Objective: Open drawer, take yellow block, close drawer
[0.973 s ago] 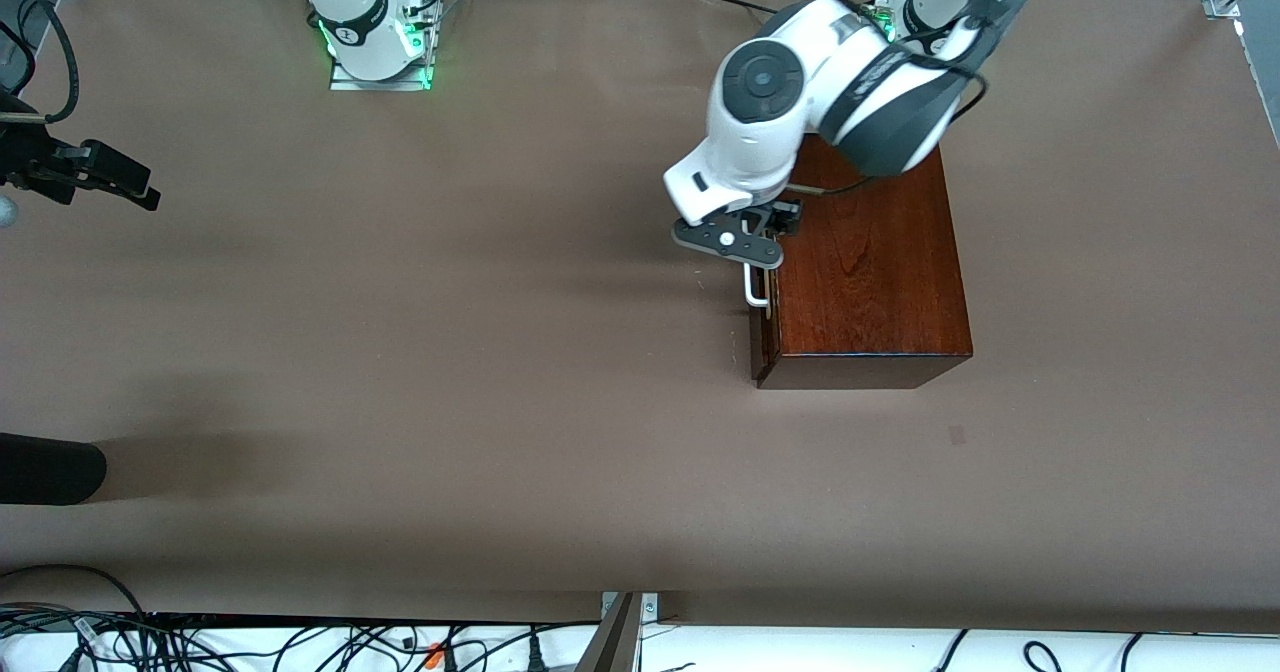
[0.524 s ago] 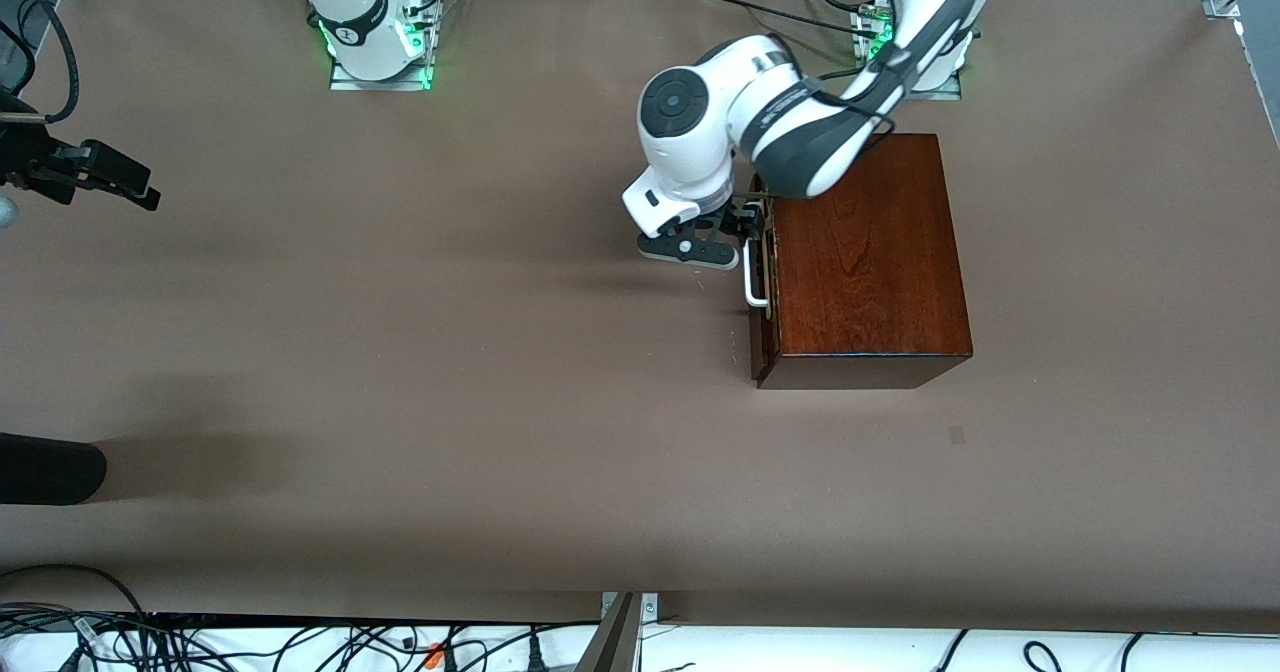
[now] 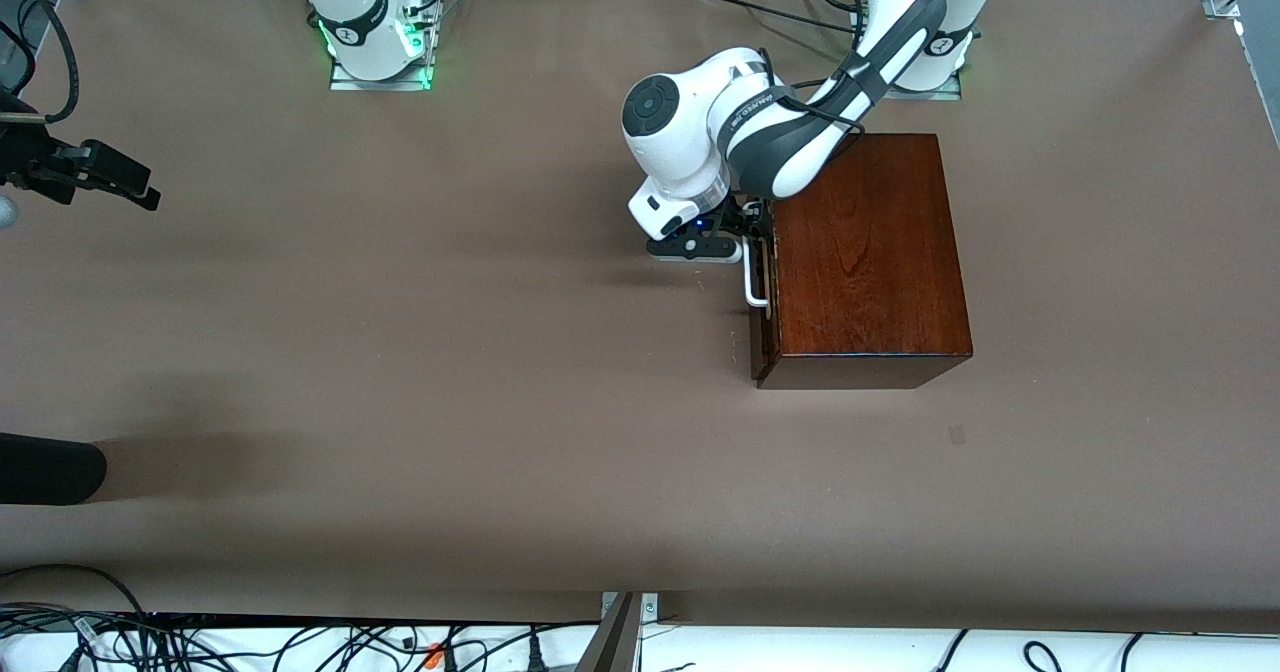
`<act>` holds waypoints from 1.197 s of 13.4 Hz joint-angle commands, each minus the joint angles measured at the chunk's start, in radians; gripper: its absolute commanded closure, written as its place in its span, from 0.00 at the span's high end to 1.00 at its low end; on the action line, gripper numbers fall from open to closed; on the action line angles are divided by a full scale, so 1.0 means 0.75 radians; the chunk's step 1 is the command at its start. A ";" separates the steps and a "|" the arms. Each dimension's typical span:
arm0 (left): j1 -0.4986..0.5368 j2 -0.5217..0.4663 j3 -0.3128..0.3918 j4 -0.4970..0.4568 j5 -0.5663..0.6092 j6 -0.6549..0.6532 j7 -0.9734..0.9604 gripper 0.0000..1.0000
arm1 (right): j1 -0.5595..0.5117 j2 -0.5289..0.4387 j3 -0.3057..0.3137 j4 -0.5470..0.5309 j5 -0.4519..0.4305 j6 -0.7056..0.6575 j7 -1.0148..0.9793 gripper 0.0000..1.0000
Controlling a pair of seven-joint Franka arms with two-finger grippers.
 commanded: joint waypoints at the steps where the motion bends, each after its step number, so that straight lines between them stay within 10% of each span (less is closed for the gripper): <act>1: 0.006 -0.013 0.001 -0.021 0.033 0.013 -0.024 1.00 | -0.012 -0.006 0.008 0.013 0.000 -0.023 -0.014 1.00; 16: 0.012 0.063 0.007 -0.008 0.019 0.211 -0.122 1.00 | -0.012 -0.006 0.008 0.013 0.000 -0.023 -0.016 1.00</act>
